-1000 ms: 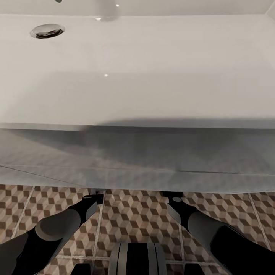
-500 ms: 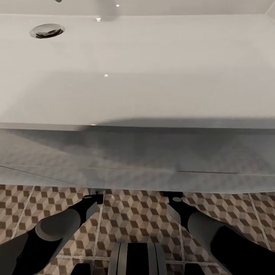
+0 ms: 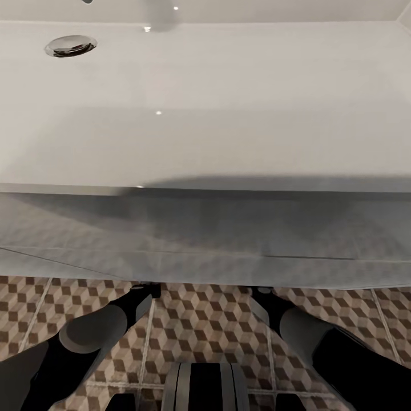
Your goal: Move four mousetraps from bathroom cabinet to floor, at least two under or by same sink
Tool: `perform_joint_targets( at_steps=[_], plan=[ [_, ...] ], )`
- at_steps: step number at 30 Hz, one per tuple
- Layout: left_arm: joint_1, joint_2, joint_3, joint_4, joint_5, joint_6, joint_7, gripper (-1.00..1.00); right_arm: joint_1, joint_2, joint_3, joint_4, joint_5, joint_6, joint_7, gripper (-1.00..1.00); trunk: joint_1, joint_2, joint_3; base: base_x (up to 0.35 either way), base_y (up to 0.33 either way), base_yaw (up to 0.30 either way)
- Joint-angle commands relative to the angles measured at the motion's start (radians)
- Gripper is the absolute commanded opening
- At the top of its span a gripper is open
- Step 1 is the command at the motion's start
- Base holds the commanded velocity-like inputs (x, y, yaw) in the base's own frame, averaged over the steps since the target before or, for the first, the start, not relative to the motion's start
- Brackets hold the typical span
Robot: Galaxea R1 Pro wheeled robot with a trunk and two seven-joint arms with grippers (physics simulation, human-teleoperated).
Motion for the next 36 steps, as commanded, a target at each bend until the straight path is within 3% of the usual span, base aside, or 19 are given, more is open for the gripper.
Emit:
perform_joint_targets(
  at_steps=[1,6,12,17,24,26,29,36],
  plan=[
    [-0.004,-0.001,-0.008,0.001,0.002,0.006,0.007,-1.00,-0.005,0.001,0.008,0.001,-0.014,0.005,0.000,-1.00,0.000,0.000,-0.001,0.000,0.000,0.000],
    [-0.022,-0.005,-0.007,0.001,0.002,0.006,0.008,-1.00,-0.033,0.000,0.007,0.017,-0.016,0.086,0.000,-1.00,0.000,0.000,-0.001,0.000,0.000,0.000],
    [-0.032,-0.006,-0.007,0.000,0.003,0.006,0.008,-1.00,-0.064,0.001,0.007,0.047,-0.019,0.125,0.000,-1.00,0.000,0.000,-0.001,0.000,0.000,0.000],
    [-0.033,-0.003,-0.005,-0.002,0.004,0.005,0.008,-1.00,-0.076,0.000,0.004,0.067,-0.020,0.214,0.000,-1.00,0.000,0.000,-0.001,0.000,0.000,0.000],
    [-0.033,0.001,-0.002,-0.004,0.004,0.004,0.005,-1.00,-0.085,-0.001,0.001,0.073,-0.021,0.249,0.000,-1.00,0.000,0.000,-0.001,0.000,0.000,0.000],
    [-0.033,0.001,-0.002,-0.004,0.004,0.003,0.005,-1.00,-0.085,0.000,-0.019,0.074,-0.022,0.252,0.001,-1.00,0.000,0.000,-0.001,0.000,0.000,0.000],
    [-0.033,0.001,-0.002,-0.004,0.004,0.003,0.005,-1.00,-0.085,0.000,-0.094,0.076,-0.021,0.253,0.002,-1.00,0.000,0.000,-0.001,0.000,0.000,0.000],
    [-0.033,0.002,-0.002,-0.004,0.004,0.003,0.004,-1.00,-0.085,-0.002,-0.118,0.073,-0.016,0.252,0.004,-1.00,0.000,0.000,-0.001,0.000,0.000,0.000]
  ],
)
